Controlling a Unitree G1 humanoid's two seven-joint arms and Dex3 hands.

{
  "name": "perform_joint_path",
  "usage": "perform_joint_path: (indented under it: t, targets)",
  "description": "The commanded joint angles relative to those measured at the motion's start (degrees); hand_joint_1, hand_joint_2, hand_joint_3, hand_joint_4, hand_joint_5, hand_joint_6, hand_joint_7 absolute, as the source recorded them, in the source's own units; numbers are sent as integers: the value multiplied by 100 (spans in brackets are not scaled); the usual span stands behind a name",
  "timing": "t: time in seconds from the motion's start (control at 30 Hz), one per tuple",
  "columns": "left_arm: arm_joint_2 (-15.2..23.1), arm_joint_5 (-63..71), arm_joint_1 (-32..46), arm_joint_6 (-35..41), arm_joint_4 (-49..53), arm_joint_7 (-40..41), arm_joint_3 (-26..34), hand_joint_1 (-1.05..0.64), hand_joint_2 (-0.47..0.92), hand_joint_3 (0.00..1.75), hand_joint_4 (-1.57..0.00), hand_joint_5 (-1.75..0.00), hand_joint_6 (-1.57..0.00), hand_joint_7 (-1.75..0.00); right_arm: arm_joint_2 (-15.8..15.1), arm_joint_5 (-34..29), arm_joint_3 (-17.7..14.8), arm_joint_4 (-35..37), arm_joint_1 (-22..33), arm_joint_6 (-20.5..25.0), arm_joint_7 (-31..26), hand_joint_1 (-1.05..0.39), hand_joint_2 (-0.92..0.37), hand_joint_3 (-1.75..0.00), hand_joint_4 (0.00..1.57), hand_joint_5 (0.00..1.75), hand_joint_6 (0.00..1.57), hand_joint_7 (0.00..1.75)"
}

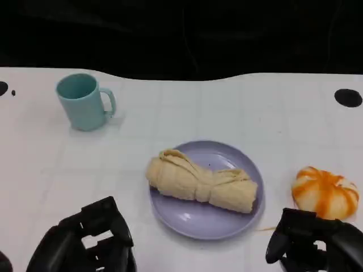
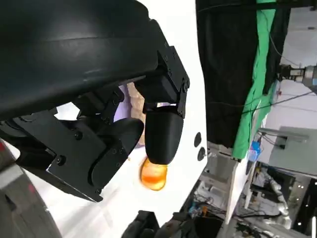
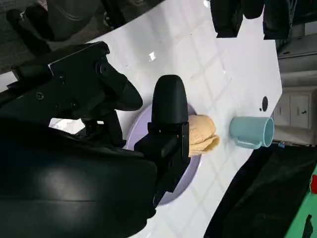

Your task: Grasp the towel on the left side of the plate with the left hand and place it into the plate.

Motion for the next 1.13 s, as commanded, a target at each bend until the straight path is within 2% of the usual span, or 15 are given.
perform_joint_path:
  t: [0.03, 0.37, 0.67, 1.13]
  targets:
    - [32, -80, -76, 7, 172, 27, 62, -5, 44, 144, -88, -175, -76, -166, -62, -9, -44, 74, 40, -148, 42, -1, -63, -108, 71, 175, 60, 152]
    - [-13, -51, -224, -93, 481, -40, -85, -5, 44, 143, -89, -175, -80, -162, -75, -6, -131, 290, -28, -287, 104, 1, -65, -107, 69, 175, 60, 151]
    - [-208, 108, -151, -378, 565, 80, -247, -6, 42, 145, -89, -175, -79, -162, -58, -6, -170, 474, -75, -466, 151, 4, -65, -107, 70, 175, 60, 150]
    - [-221, -188, -238, 33, 456, 199, -41, -7, 43, 144, -87, -175, -77, -164, -106, -28, -211, 410, -54, -461, 196, 3, -64, -109, 68, 175, 60, 150]
